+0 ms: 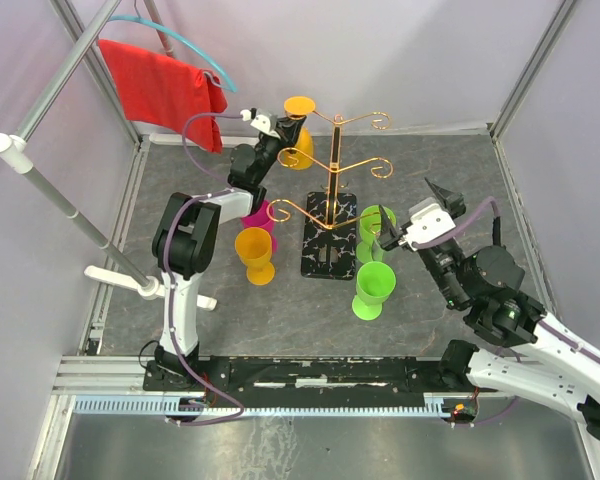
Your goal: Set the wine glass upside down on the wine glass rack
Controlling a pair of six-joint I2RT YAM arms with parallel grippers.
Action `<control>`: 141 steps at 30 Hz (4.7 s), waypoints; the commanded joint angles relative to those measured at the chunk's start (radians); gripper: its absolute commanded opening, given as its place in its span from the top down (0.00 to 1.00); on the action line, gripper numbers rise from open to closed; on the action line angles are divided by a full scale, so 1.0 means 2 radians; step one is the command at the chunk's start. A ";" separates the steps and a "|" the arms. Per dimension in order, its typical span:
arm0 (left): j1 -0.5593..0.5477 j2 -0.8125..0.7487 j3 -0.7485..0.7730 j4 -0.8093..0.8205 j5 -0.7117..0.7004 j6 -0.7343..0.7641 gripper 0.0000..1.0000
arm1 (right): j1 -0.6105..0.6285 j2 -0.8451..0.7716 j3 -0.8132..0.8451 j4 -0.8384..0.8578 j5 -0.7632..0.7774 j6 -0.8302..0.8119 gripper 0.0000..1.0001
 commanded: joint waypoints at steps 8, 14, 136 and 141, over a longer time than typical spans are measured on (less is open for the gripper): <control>0.023 -0.046 -0.050 0.069 -0.038 0.016 0.90 | 0.002 0.015 0.006 0.019 0.010 0.000 0.01; 0.024 -0.067 -0.067 0.073 -0.004 0.026 0.91 | 0.002 0.020 0.013 0.011 0.009 0.013 0.01; 0.055 -0.447 -0.206 -0.733 -0.093 0.025 0.27 | -0.235 0.143 0.192 -0.291 -0.087 0.330 0.04; 0.045 -0.432 -0.206 -0.732 -0.119 0.032 0.47 | -0.235 0.141 0.187 -0.289 -0.082 0.326 0.04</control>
